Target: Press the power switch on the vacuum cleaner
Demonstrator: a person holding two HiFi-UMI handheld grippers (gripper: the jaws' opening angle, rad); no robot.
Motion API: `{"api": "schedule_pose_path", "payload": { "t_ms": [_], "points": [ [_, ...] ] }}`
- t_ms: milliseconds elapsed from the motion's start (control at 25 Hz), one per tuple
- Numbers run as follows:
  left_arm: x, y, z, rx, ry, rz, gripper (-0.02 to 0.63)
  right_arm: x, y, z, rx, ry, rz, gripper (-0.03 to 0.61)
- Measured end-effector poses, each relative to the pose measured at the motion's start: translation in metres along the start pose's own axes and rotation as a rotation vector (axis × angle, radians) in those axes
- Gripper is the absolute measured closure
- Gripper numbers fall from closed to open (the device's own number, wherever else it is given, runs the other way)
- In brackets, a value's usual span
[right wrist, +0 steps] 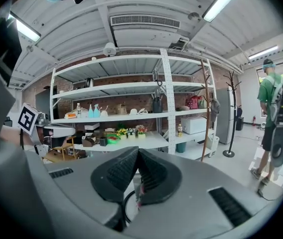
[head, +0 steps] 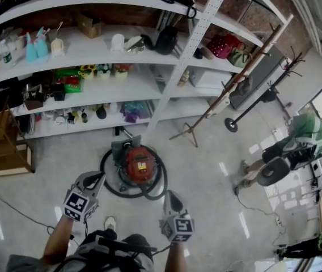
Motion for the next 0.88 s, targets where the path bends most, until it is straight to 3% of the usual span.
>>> {"api": "schedule_pose_path", "payload": {
  "t_ms": [520,880],
  "points": [
    [0.012,-0.008,0.055,0.037,-0.027,-0.019,0.606,-0.033,-0.010,0.044,0.041,-0.005,0.001,0.569],
    [0.017,-0.028,0.115,0.113,0.011,-0.020,0.606,-0.084,-0.013,0.087,0.058,0.031,-0.018,0.569]
  ]
}}
Point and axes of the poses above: the fingertips, and each gripper's own axes: z forward along the fingers, x to its left, y out of its top, the point moved 5 cm from there along -z, backward along the fingers, and after that the axes turned 15 degrees about y, right-handed, at the moved point
